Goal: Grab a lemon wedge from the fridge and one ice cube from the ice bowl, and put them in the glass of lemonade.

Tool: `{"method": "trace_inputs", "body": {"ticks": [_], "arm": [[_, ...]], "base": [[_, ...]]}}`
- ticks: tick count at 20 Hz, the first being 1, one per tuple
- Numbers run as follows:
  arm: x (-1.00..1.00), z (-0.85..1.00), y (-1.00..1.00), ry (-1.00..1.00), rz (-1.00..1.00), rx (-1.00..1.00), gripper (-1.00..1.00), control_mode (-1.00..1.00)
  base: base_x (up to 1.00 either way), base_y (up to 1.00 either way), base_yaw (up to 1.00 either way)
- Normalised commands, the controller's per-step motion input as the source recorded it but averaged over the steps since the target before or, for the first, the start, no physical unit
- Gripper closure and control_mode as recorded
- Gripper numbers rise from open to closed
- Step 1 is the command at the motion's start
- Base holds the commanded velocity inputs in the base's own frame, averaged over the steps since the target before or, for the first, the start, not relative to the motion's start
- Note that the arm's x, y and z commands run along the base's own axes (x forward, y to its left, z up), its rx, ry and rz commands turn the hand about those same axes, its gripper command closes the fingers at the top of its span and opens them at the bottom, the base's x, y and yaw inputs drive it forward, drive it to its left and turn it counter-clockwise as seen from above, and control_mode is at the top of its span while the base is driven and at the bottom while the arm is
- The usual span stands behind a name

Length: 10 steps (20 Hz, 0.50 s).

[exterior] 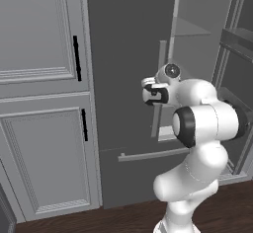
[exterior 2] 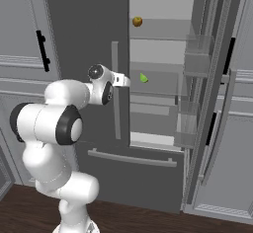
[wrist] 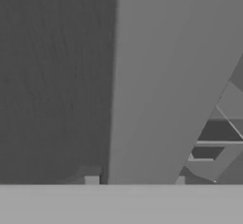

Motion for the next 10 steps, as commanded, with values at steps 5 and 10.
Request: {"method": "trace_inputs", "body": {"ticks": [5, 10], "arm": [[-0.69, 0.52, 0.42, 0.03, 0.06, 0.00, 1.00, -1.00], [-0.87, 0.49, 0.57, 0.00, 0.10, 0.00, 1.00, -1.00]], "base": [[0.00, 0.00, 0.00], [0.00, 0.00, 0.00]]}}
